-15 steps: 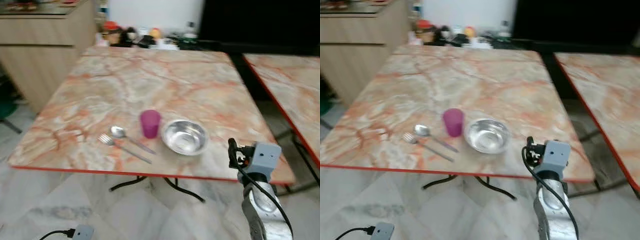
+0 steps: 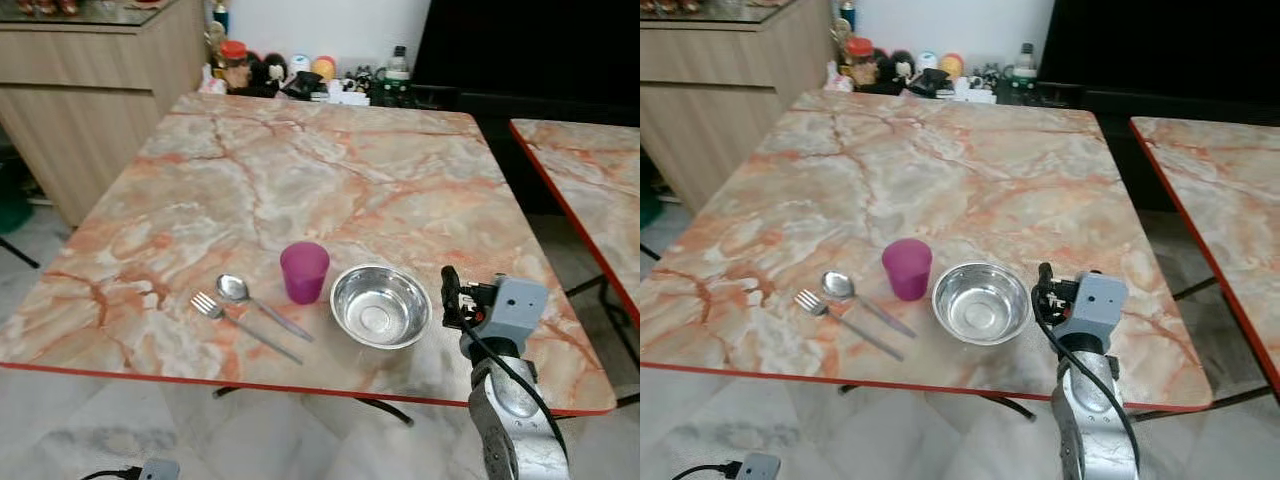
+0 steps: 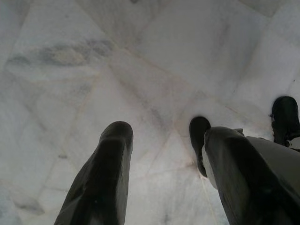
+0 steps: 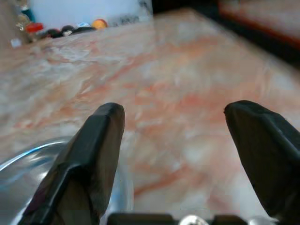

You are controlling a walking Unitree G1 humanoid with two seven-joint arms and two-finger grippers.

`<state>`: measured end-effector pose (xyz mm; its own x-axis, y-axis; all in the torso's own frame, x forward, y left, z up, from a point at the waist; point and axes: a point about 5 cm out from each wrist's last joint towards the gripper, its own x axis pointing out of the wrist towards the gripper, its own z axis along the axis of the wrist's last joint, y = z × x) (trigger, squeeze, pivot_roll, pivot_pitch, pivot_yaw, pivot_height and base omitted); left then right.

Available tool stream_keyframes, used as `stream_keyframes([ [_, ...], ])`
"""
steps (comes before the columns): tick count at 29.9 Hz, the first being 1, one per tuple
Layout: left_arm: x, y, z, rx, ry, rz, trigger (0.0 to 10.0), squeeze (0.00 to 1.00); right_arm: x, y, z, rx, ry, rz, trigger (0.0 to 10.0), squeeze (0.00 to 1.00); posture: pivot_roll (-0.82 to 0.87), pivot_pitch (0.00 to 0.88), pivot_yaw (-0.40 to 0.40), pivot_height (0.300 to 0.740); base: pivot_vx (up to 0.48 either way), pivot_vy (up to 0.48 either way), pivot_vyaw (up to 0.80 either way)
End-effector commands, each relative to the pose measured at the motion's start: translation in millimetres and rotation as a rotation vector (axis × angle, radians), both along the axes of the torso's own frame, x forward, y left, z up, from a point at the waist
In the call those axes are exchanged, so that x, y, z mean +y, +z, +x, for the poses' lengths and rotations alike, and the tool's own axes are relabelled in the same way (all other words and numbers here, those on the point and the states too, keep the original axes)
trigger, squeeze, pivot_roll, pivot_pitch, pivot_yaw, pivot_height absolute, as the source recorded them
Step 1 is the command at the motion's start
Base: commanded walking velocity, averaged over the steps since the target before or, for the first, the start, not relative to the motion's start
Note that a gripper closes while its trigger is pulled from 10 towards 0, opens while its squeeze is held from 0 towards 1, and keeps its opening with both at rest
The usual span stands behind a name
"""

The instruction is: Setting the table

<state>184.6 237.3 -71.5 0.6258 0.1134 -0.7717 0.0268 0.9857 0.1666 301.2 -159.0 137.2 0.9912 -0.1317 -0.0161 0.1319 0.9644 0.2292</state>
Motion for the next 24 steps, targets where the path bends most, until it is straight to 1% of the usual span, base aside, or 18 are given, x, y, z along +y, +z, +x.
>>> stream_keyframes([
  [1, 1.2, -5.8, -11.6, 0.049, -0.003, 0.006, 10.0, 0.00, -2.5, -2.4, -3.0, 0.050, -0.009, 0.085, 10.0, 0.00, 0.01, 0.127, -0.026, 0.740, 0.000, 0.000, 0.00],
  [2, 1.2, -5.8, -11.6, 0.049, -0.003, 0.006, 10.0, 0.00, -2.5, -2.4, -3.0, 0.050, -0.009, 0.085, 10.0, 0.00, 0.01, 0.127, -0.026, 0.740, 0.000, 0.000, 0.00],
  [4, 0.9, -5.9, -11.3, 0.051, -0.007, 0.010, 10.0, 0.00, 0.4, -7.3, -4.4, 0.111, -0.003, 0.143, 10.0, 0.00, 0.01, 0.126, -0.027, 0.740, 0.000, 0.000, 0.00],
  [8, -0.2, -5.9, -10.7, 0.051, -0.009, 0.009, 10.0, 0.00, 2.7, -14.8, -5.1, 0.162, 0.006, 0.233, 10.0, 0.00, 0.01, 0.126, -0.029, 0.740, 0.000, 0.000, 0.00],
  [13, 0.1, -6.0, -11.3, 0.051, -0.008, 0.010, 10.0, 0.00, 1.1, -13.9, -6.1, 0.183, 0.008, 0.240, 10.0, 0.00, 0.01, 0.129, -0.030, 0.740, 0.000, 0.000, 0.00],
  [16, 1.0, -6.4, -12.4, 0.055, -0.007, 0.013, 10.0, 0.00, 4.2, -15.9, -7.3, 0.211, 0.045, 0.256, 10.0, 0.00, 0.01, 0.134, -0.031, 0.740, 0.000, 0.000, 0.00],
  [19, 0.9, -6.1, -11.8, 0.052, -0.003, 0.013, 10.0, 0.00, 6.6, -18.4, -7.0, 0.238, 0.089, 0.245, 10.0, 0.00, 0.01, 0.141, -0.030, 0.740, 0.000, 0.000, 0.00],
  [24, 0.7, -6.2, -11.9, 0.050, -0.003, 0.014, 10.0, 0.00, 7.9, -14.5, -5.2, 0.218, 0.115, 0.246, 10.0, 0.00, 0.01, 0.132, -0.031, 0.740, 0.000, 0.000, 0.00],
])
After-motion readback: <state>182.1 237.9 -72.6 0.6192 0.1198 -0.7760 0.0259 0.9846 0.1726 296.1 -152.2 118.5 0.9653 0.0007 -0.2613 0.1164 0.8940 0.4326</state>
